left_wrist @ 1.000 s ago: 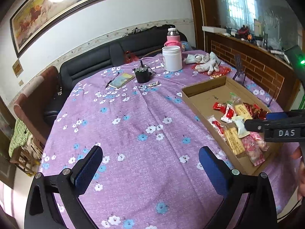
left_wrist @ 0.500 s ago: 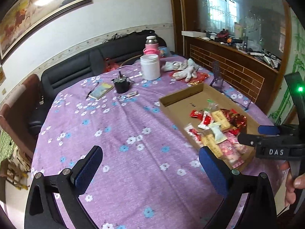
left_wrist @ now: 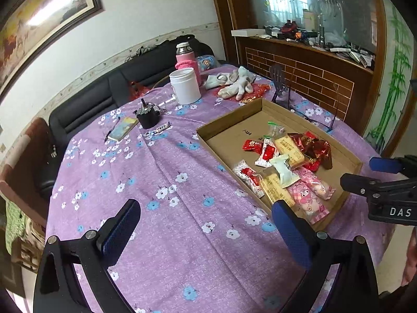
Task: Organize snacks
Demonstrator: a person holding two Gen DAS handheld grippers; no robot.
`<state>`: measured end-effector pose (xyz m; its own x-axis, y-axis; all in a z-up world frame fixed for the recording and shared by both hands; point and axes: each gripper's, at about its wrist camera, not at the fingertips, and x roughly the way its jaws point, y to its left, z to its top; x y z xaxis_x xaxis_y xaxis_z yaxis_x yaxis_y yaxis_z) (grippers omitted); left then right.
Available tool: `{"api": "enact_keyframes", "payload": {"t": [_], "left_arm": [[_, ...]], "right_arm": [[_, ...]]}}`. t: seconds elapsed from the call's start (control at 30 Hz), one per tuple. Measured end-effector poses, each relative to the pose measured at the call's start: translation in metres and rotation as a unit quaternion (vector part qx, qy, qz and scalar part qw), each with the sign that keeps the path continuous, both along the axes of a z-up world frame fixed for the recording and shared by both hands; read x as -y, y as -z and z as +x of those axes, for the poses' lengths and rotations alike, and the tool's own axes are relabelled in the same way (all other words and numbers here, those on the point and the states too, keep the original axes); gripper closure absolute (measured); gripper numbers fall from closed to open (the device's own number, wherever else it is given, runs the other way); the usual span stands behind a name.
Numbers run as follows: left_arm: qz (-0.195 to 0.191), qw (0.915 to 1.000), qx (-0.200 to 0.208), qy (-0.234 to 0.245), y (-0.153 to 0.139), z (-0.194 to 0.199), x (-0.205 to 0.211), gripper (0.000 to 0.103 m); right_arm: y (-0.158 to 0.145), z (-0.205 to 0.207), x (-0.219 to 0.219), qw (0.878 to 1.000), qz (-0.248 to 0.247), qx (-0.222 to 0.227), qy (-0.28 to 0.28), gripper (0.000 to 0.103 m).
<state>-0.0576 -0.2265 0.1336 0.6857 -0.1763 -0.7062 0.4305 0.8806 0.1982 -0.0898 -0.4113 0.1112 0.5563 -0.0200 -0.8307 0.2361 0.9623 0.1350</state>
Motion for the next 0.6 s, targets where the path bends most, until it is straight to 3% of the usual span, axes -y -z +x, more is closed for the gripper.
{"api": "enact_keyframes", "payload": {"t": [0.6], "left_arm": [[0.024,0.9996,0.003,0.015,0.005,-0.001,0.014,0.001]], "right_arm": [[0.004,-0.003,0.003,1.000,0.000,-0.004,0.010,0.023]]}}
